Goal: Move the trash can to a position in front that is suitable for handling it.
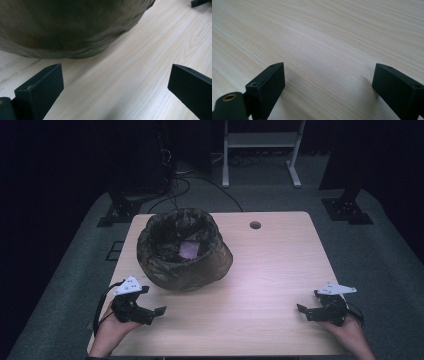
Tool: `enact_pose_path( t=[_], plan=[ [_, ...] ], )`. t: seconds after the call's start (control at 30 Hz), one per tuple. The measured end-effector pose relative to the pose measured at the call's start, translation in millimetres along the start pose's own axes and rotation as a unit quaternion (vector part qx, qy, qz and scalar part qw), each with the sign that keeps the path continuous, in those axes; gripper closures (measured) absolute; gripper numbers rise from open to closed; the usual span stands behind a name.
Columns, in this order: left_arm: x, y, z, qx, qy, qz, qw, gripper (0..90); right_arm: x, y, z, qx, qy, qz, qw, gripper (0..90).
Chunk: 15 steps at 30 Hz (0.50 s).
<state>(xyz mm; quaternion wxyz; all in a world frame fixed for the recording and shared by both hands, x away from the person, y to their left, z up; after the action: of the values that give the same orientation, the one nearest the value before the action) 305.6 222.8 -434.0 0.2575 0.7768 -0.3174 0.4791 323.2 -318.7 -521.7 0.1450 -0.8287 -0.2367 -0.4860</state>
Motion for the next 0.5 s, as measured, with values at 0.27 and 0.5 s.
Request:
enact_pose_path(
  t=[0.27, 0.5],
  plan=[
    [20.8, -3.1, -12.9, 0.007, 0.015, 0.002, 0.9999, 0.0, 0.0, 0.0, 0.0, 0.000, 0.000, 0.000, 1.0000, 10.0],
    [42.7, -7.8, -20.7, 0.016, 0.027, 0.007, 0.9995, 0.0, 0.0, 0.0, 0.0, 0.000, 0.000, 0.000, 1.0000, 10.0]
  ],
)
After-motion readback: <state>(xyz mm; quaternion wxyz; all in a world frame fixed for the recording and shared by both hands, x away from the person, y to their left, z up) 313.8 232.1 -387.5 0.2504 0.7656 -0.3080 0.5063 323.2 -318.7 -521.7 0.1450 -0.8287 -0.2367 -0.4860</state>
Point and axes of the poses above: each handheld gripper's, and its own axes: z roughly forward along the jaws, x roughly out of its top, y roughly to its right, the point moved 5 cm from there along z, roughly forward along the jaws, and after that the axes turned 14 degrees about y, right-handed, at the moved point
